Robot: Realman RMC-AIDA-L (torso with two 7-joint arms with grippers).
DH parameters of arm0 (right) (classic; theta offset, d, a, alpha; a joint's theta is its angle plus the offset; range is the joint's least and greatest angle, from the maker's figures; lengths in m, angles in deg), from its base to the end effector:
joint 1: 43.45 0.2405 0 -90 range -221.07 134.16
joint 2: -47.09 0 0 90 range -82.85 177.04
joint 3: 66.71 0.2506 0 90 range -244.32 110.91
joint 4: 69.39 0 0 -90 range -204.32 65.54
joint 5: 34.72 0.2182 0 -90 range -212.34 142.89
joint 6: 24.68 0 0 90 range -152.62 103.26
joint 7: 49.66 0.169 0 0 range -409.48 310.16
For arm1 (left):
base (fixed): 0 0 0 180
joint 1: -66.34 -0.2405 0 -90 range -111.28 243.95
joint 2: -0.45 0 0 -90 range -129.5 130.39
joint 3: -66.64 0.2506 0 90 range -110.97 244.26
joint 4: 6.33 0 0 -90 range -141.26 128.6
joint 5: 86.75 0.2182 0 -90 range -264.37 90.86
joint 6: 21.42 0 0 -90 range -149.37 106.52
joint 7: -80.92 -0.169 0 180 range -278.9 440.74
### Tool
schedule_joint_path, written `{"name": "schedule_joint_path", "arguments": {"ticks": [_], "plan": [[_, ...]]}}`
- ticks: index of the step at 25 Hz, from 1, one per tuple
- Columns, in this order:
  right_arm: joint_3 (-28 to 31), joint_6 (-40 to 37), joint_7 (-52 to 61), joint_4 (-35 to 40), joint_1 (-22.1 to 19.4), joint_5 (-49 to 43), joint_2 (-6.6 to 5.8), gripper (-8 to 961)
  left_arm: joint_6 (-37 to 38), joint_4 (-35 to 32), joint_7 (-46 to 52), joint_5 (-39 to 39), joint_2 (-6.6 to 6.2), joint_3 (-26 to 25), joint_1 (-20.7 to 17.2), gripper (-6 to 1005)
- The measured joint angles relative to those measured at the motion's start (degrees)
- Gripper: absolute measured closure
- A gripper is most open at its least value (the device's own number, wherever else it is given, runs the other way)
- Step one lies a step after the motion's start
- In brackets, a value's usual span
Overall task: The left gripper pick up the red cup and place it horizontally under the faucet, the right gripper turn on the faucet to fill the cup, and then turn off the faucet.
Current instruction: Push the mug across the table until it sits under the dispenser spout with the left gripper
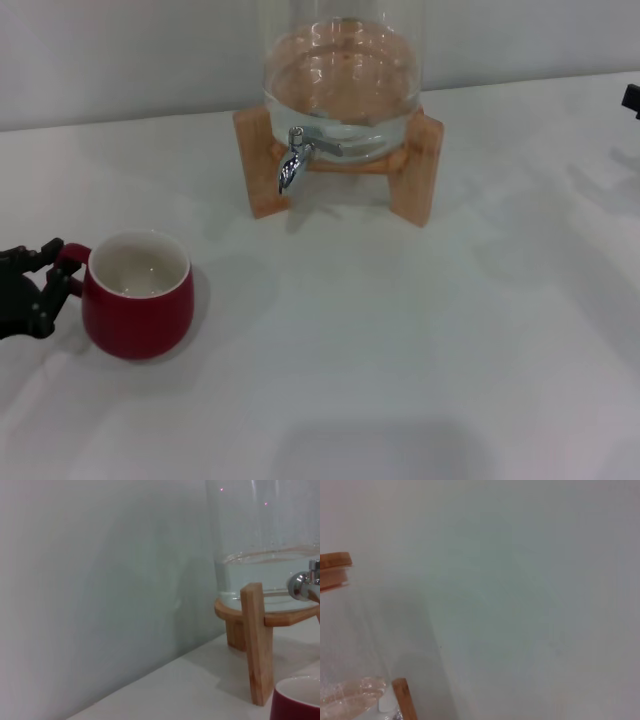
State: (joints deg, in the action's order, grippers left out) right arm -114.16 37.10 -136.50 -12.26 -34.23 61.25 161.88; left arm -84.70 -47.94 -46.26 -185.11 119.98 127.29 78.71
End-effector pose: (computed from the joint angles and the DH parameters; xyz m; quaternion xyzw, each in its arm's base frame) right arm 0.3386 0.3496 0.1329 -0.7557 0.3499 0.3005 0.4649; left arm -0.3196 0.3340 -0.0072 -0.8886 -0.1509 -0.1960 0.3863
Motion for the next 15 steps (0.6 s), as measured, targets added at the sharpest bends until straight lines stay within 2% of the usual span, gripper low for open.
{"name": "schedule_joint_path", "arguments": {"ticks": [15], "plan": [[0.00, 0.12, 0.00, -0.46, 0.38, 0.00, 0.05, 158, 3.17, 6.63, -3.26, -3.08, -0.16, -0.34, 6.78, 832]]}}
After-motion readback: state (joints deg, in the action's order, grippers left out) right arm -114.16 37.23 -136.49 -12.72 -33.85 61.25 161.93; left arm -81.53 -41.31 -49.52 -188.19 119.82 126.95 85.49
